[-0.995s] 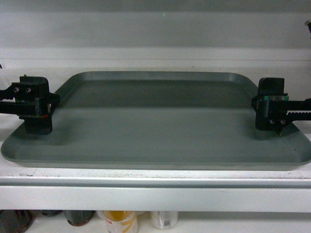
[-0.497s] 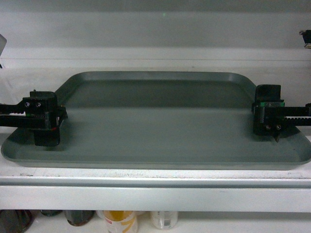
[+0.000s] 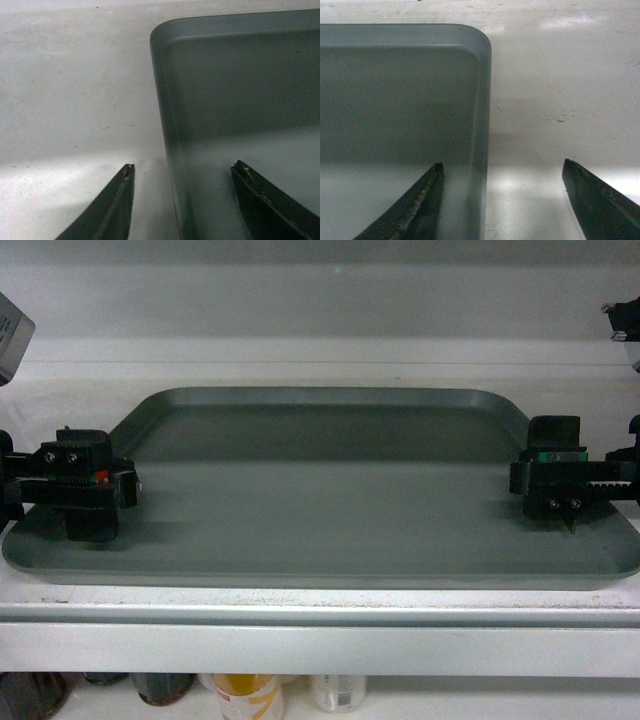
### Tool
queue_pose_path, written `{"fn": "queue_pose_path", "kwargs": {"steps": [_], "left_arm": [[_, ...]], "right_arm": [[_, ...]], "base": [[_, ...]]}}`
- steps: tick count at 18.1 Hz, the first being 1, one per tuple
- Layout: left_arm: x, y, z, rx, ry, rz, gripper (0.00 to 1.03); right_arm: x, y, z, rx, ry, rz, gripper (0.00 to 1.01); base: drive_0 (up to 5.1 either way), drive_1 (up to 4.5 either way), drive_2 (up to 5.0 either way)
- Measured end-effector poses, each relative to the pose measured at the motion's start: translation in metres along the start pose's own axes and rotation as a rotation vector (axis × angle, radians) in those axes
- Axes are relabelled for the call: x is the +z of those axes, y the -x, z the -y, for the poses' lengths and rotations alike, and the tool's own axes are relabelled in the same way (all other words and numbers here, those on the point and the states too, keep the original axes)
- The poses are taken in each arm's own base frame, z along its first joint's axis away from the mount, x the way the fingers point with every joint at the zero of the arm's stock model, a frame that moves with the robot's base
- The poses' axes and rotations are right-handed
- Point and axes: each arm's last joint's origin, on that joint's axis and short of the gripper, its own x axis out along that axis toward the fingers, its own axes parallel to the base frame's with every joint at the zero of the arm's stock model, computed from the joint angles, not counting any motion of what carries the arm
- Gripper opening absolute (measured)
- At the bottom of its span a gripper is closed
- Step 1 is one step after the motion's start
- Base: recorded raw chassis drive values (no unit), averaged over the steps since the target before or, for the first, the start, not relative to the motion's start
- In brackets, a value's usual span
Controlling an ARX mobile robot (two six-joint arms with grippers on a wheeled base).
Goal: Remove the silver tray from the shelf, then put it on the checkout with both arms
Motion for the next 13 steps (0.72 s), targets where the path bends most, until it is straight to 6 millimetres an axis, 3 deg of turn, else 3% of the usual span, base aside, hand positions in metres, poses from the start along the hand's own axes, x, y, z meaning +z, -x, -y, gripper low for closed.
{"fn": "queue_pose_path", "kwargs": {"steps": [3,4,5,13], "left_arm": [[-0.0002,-0.0001,0.0007,-0.002,-0.001,0.0,0.38],[-0.0002,-0.0005,0.0013,-0.003,-0.001,0.003,0.22],[0.0005,-0.0007,0.0015,0.0,0.047,0.012,0.04],[0.0011,0.0013,0.0088,0.0,0.05,0.003,0.04]], "right_arm": [[-0.0006,0.0006,-0.0038,0.011,0.005,0.0,0.5],[-0.001,0.0012,-0.0071,0.02,0.01,0.0,0.33],[-0.0012,0.0013,-0.0089,0.02,-0.014,0.005,0.04],[0.002,0.0073,-0.0091,0.002,-0.034,0.008,0.03]], "base": [[0.0,0.0,0.0],[0.0,0.0,0.0],[0.0,0.0,0.0],[0.0,0.0,0.0]]}}
